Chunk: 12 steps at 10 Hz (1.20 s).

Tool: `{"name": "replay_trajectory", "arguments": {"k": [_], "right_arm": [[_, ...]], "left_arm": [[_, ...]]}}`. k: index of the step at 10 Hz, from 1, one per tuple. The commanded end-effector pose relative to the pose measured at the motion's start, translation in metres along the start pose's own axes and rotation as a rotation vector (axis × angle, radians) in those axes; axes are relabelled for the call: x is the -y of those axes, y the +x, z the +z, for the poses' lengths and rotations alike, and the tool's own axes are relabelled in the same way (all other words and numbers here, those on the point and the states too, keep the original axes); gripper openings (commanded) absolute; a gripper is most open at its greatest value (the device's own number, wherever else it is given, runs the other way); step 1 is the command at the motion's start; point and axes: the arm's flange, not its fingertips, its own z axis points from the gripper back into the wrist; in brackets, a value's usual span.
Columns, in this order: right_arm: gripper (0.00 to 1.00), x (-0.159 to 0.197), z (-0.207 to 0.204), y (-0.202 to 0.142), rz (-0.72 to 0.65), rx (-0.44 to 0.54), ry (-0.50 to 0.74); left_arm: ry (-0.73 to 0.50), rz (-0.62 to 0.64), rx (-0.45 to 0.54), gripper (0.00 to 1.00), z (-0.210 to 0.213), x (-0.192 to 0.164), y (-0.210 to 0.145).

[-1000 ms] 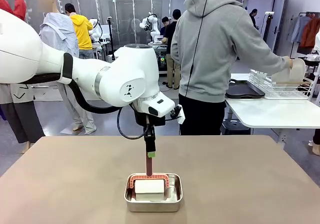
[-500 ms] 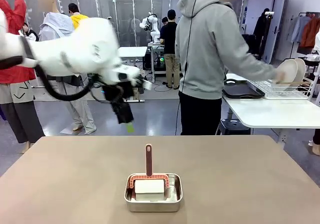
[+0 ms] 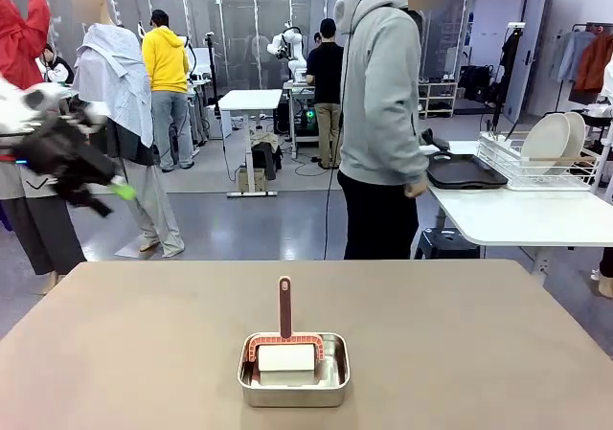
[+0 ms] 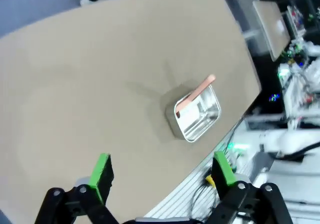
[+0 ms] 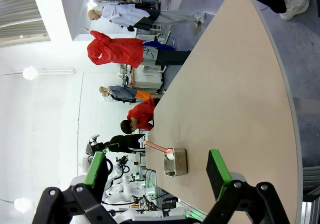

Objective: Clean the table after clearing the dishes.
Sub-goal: Place the Lint Roller back on top of the Airtight Container.

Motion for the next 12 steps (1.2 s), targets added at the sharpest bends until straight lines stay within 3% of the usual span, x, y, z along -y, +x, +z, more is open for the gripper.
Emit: {"name": "replay_trajectory", "arguments": {"k": [1,3,5,7,8,12], "right_arm": [[1.00,-0.002,0.001,-0.004,0.007,-0.012,-0.009],[1.00,-0.002,0.001,-0.004,0.007,-0.012,-0.009],[1.00,-0.002,0.001,-0.004,0.007,-0.012,-0.009],[1.00,-0.002,0.001,-0.004,0.007,-0.012,-0.009],[1.00,-0.002,0.001,-0.004,0.007,-0.012,-0.009],[1.00,-0.002,0.001,-0.004,0.007,-0.012,-0.009]], "left_arm": [[-0.068,0.242,0.116,1.00,0.032,-0.050,-0.040],[-0.186,0.377,0.227,1.00,0.072,-0.103,-0.080],[-0.396,0.360,0.322,1.00,0.101,-0.134,-0.120],[-0.426,0.486,0.378,1.00,0.123,-0.157,-0.157],[-0.380,0.534,0.389,1.00,0.128,-0.164,-0.164],[-0.381,0.492,0.381,1.00,0.126,-0.160,-0.167]]}}
